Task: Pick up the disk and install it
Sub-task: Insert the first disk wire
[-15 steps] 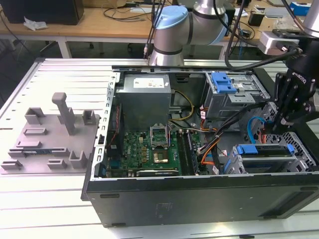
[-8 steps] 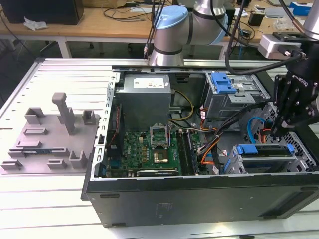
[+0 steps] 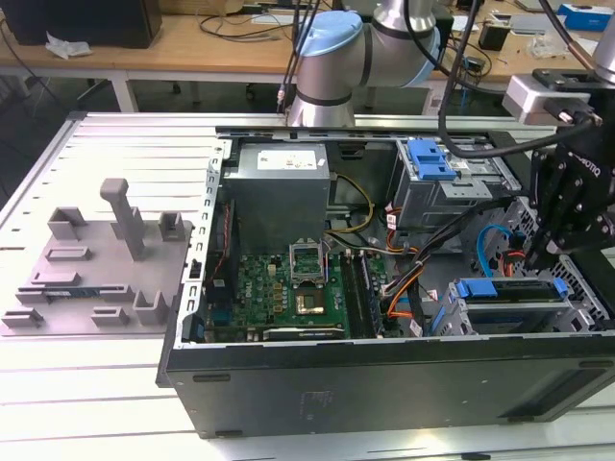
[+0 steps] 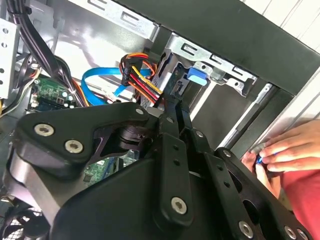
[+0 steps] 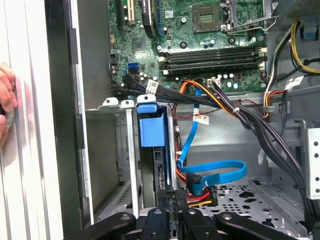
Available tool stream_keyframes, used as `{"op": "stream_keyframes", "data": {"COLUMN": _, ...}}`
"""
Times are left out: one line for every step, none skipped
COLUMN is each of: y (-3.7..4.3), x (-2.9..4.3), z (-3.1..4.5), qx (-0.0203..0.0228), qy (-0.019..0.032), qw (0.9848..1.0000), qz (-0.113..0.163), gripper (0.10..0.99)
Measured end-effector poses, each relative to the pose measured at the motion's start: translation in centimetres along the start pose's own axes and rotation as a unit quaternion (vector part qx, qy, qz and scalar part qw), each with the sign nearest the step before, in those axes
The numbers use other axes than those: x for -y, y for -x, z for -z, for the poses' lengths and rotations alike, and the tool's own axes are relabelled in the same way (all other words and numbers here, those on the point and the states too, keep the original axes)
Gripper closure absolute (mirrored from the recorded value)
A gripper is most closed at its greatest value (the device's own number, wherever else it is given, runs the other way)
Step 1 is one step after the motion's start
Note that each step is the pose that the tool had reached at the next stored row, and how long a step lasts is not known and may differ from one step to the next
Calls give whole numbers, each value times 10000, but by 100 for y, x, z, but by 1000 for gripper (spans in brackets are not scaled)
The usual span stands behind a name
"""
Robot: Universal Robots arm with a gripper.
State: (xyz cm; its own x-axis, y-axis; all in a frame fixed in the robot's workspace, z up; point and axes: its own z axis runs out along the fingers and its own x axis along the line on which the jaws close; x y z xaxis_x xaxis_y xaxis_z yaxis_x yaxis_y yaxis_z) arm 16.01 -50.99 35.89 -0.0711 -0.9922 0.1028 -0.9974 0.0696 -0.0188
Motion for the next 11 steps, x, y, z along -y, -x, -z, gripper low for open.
{"op": "stream_keyframes", "data": {"y": -15, "x": 1, "z": -2, "qx": 34, "qy": -1, "qw": 10000, "qz": 6, "gripper": 918}}
{"op": "stream_keyframes", "data": {"y": -28, "x": 1, "z": -3, "qx": 60, "qy": -1, "qw": 10000, "qz": 11, "gripper": 918}}
{"op": "stream_keyframes", "data": {"y": -44, "x": 2, "z": -5, "qx": 90, "qy": -2, "qw": 10000, "qz": 18, "gripper": 918}}
{"op": "stream_keyframes", "data": {"y": -75, "x": 4, "z": -9, "qx": 132, "qy": -1, "qw": 9999, "qz": 28, "gripper": 918}}
{"op": "stream_keyframes", "data": {"y": -99, "x": 6, "z": -13, "qx": 158, "qy": -1, "qw": 9999, "qz": 36, "gripper": 918}}
{"op": "stream_keyframes", "data": {"y": -119, "x": 7, "z": -16, "qx": 175, "qy": 0, "qw": 9998, "qz": 43, "gripper": 918}}
{"op": "stream_keyframes", "data": {"y": -127, "x": 8, "z": -18, "qx": 184, "qy": 0, "qw": 9998, "qz": 51, "gripper": 918}}
{"op": "stream_keyframes", "data": {"y": -128, "x": 8, "z": -18, "qx": 184, "qy": -2, "qw": 9998, "qz": 71, "gripper": 918}}
{"op": "stream_keyframes", "data": {"y": -128, "x": 8, "z": -18, "qx": 184, "qy": -3, "qw": 9998, "qz": 83, "gripper": 918}}
{"op": "stream_keyframes", "data": {"y": -128, "x": 7, "z": -18, "qx": 184, "qy": -3, "qw": 9998, "qz": 84, "gripper": 918}}
{"op": "stream_keyframes", "data": {"y": -128, "x": 8, "z": -18, "qx": 184, "qy": -3, "qw": 9998, "qz": 84, "gripper": 918}}
